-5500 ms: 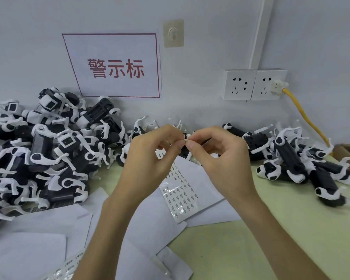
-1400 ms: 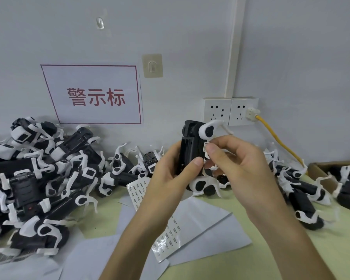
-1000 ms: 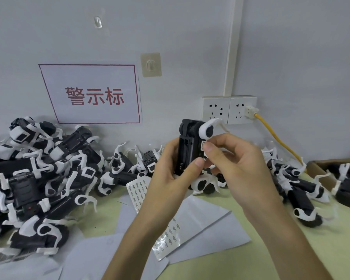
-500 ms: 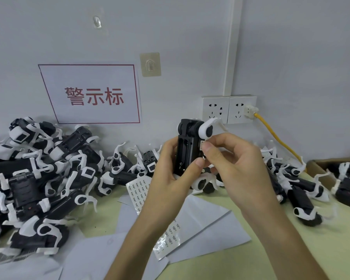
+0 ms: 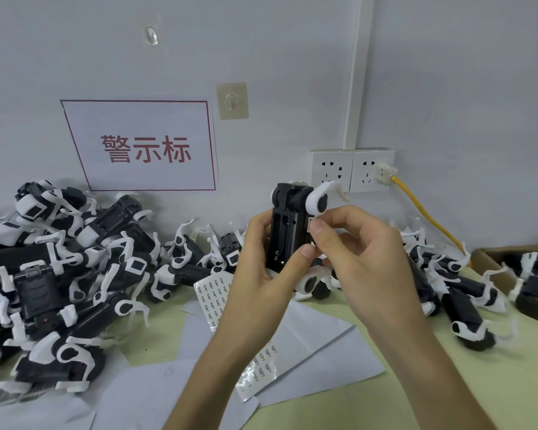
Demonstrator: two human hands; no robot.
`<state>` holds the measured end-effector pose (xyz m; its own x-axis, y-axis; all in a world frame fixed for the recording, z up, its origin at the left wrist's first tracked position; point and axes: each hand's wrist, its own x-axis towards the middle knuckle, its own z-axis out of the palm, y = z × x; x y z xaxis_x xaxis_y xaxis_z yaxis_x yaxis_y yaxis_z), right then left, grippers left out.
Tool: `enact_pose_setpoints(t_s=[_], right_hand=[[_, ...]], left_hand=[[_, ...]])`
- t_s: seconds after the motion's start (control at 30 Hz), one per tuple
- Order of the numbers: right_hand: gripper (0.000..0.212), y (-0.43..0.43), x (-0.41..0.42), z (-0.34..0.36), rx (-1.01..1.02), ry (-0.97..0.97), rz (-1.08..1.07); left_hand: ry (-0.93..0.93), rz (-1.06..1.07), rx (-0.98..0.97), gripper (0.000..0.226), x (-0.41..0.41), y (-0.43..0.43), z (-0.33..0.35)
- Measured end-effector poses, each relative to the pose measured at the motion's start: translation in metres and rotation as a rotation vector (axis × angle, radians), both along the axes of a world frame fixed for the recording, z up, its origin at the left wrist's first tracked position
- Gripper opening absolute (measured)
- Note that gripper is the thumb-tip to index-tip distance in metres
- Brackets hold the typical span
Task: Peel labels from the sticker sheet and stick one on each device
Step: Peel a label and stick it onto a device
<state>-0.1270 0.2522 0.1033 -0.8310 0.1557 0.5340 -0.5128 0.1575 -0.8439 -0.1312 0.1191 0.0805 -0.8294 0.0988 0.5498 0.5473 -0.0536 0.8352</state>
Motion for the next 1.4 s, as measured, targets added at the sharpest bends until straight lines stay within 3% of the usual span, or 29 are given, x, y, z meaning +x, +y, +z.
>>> enact_pose_setpoints(t_s=[0.5, 0.63, 0.77, 1.0, 1.2, 1.4], right_hand=[[0.017, 0.0, -0.001, -0.004, -0.145, -0.061, 0.067], [0.039, 0.005, -0.003, -0.003, -0.229, -0.105, 0.118], [0.042, 0.006, -0.007, -0.003, -0.231, -0.155, 0.27], [0.054, 0.005, -0.007, -0.003, -0.143, 0.004, 0.345], [0.029, 0.012, -0.011, -0.007, -0.13, -0.063, 0.482], [0.023, 0.018, -0.013, -0.008, -0.02, -0.095, 0.514]], left_hand=[[0.059, 0.009, -0.074, 0.037, 0.002, -0.004, 0.002], [0.023, -0.042, -0.054, 0.038, 0.002, -0.006, 0.001], [-0.102, -0.136, -0.009, 0.036, 0.002, -0.007, 0.002], [-0.149, -0.264, -0.055, 0.038, 0.002, -0.016, 0.005], [-0.201, -0.342, -0.08, 0.038, 0.0, -0.021, 0.003], [-0.24, -0.38, -0.082, 0.032, 0.0, -0.026, 0.003]])
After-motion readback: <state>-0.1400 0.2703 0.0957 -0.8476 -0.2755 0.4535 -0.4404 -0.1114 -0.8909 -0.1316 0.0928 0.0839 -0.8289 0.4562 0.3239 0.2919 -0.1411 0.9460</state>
